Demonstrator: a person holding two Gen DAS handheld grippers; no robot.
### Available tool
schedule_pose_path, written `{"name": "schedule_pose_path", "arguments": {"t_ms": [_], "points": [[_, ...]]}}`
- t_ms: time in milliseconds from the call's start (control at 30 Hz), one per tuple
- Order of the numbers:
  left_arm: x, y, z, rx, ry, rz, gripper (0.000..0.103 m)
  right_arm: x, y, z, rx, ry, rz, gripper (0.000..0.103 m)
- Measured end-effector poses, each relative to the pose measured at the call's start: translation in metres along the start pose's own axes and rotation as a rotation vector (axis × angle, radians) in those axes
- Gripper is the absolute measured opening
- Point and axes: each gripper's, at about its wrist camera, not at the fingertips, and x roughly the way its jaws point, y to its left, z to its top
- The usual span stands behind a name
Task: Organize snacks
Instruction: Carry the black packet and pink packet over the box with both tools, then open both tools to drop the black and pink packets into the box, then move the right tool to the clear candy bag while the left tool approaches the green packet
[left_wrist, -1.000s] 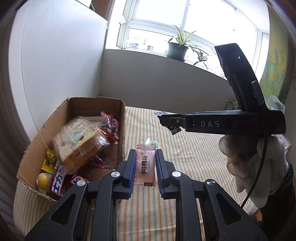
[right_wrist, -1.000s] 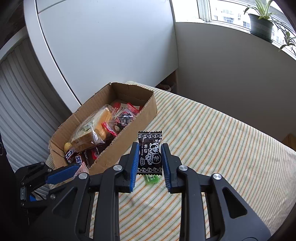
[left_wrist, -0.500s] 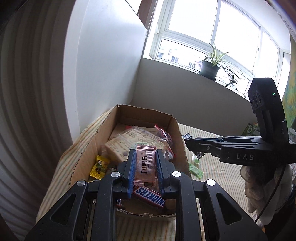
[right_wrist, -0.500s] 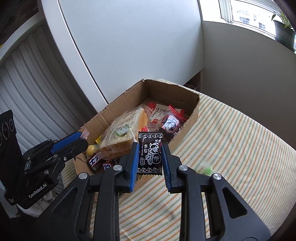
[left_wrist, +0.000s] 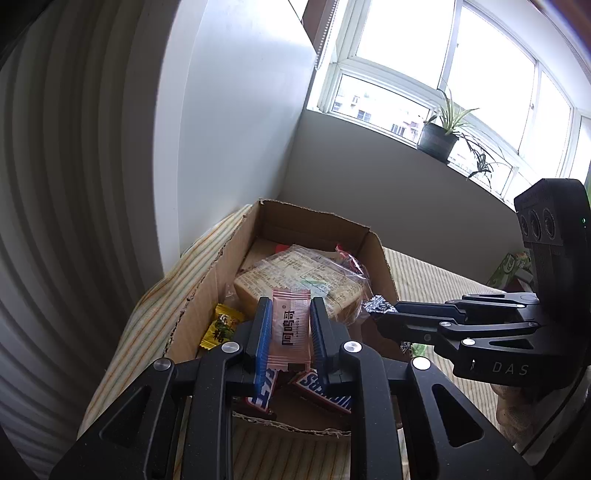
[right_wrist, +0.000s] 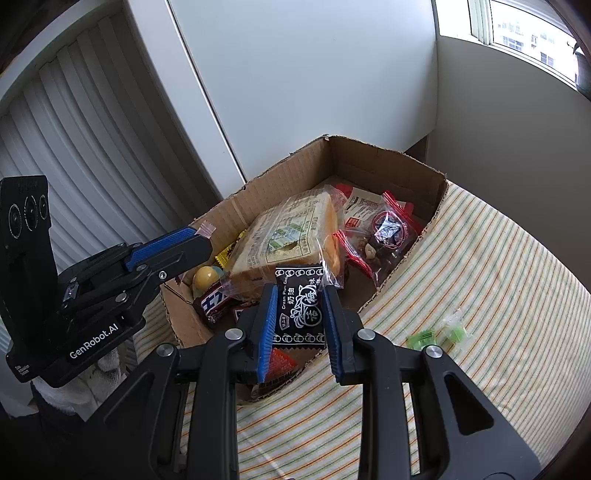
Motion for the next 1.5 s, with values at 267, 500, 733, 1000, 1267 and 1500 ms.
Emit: {"name": "schedule_pose_path", "arguments": {"t_ms": [267, 500, 733, 1000, 1267, 1500], "points": [[-0.001, 0.0, 0.0, 0.0, -0.002, -0.003, 0.029, -0.003, -0.004, -0.001, 0.008, -0.006, -0.015, 0.036], [-0.003, -0.007, 0.001, 0.013, -0.014, -0.008, 0.036, -0.018, -0.012, -0.003, 0.031, -0.043, -0.036, 0.041], [-0.003, -0.023, 0.001, 0.032, -0.016, -0.04, 0.036, -0.03, -0.028, -0.01, 0.065, -0.063, -0.056, 0.041], [-0.001, -0.052, -0.002, 0.072, -0.007, -0.096, 0.036, -0.049, -0.061, -0.014, 0.128, -0.092, -0.086, 0.041], [0.005, -0.088, -0.011, 0.121, 0.022, -0.161, 0.036, -0.049, -0.097, -0.02, 0.189, -0.078, -0.112, 0.041], [0.013, -0.112, -0.023, 0.137, 0.084, -0.251, 0.036, -0.03, -0.121, -0.024, 0.238, -0.022, -0.08, 0.041]]}}
